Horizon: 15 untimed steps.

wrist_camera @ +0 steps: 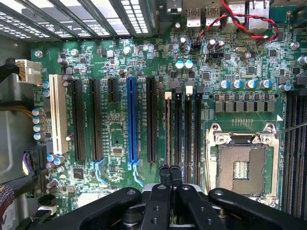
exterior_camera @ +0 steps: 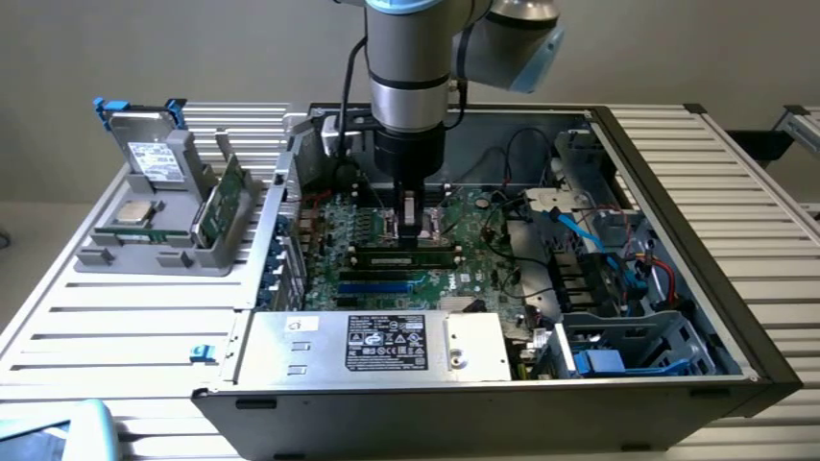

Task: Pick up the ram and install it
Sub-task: 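Press down the ram until it locks into place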

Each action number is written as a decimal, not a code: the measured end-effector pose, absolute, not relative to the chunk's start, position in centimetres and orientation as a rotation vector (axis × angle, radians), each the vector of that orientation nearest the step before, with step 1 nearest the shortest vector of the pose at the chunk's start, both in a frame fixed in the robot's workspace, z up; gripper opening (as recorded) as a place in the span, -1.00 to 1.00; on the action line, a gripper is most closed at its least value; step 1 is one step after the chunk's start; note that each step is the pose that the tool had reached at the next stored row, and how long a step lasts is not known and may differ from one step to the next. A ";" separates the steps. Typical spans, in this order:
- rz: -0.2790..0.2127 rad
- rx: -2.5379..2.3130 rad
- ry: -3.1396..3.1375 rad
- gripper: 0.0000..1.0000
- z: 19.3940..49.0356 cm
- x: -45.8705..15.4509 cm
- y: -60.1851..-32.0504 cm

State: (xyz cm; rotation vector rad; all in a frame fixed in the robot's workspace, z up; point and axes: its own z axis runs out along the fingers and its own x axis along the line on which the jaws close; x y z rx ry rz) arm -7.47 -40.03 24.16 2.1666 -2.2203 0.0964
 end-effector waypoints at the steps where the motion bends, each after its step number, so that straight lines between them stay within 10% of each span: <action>1: 0.096 2.165 -2.222 -0.78 24.2 -7.5 -40.0; 15: 0.091 1.956 -2.401 -0.78 24.2 -7.5 -40.0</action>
